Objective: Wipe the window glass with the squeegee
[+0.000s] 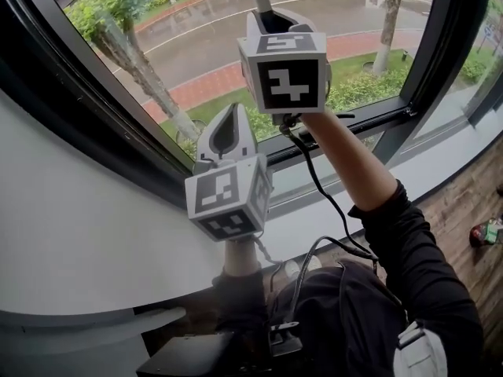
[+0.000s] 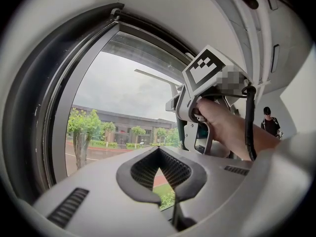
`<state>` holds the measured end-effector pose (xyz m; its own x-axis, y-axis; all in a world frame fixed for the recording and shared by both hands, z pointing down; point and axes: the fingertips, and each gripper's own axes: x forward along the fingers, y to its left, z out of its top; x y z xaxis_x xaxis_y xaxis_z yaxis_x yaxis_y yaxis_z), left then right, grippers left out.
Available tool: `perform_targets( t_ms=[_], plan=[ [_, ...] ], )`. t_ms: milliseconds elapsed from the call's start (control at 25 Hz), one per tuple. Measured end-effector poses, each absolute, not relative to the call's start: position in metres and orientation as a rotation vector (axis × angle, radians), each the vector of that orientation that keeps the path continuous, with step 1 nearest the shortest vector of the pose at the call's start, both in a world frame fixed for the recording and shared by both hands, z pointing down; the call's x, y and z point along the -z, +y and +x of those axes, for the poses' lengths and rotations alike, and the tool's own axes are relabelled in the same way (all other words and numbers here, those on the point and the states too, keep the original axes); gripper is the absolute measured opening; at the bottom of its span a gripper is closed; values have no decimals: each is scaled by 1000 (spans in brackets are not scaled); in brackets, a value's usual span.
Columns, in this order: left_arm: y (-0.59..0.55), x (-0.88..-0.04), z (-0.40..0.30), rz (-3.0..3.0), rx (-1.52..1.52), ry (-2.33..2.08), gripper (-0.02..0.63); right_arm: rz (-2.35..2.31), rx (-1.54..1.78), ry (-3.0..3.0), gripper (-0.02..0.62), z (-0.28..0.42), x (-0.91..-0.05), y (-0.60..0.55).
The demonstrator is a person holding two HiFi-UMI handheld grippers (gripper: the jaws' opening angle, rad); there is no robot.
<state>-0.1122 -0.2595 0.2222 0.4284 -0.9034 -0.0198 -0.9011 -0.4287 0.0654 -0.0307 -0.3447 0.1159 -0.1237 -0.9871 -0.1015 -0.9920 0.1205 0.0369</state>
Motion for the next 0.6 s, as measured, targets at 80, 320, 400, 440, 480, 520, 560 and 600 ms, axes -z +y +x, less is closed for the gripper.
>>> perform_targets(
  t_ms=[80, 320, 400, 440, 480, 520, 560, 600],
  plan=[
    [-261, -226, -115, 2608, 87, -1668, 0, -2048, -134, 2316, 66, -32, -121, -345],
    [-264, -244, -113, 2578, 85, -1658, 0, -2052, -97, 2328, 66, -31, -139, -347],
    [-265, -248, -112, 2571, 80, -1656, 0, -2057, -92, 2333, 66, -30, -144, -347],
    [-265, -250, -112, 2566, 77, -1653, 0, -2059, -88, 2336, 66, -30, -147, -346],
    [-264, -253, -113, 2560, 73, -1650, 0, -2061, -83, 2340, 66, -30, -150, -346],
    [-265, -255, -113, 2557, 68, -1648, 0, -2065, -80, 2342, 66, -30, -153, -346],
    [-265, -258, -113, 2555, 62, -1645, 0, -2069, -79, 2342, 66, -30, -155, -346],
    [-265, -261, -113, 2553, 55, -1641, 0, -2073, -77, 2343, 66, -30, -158, -346]
  ],
)
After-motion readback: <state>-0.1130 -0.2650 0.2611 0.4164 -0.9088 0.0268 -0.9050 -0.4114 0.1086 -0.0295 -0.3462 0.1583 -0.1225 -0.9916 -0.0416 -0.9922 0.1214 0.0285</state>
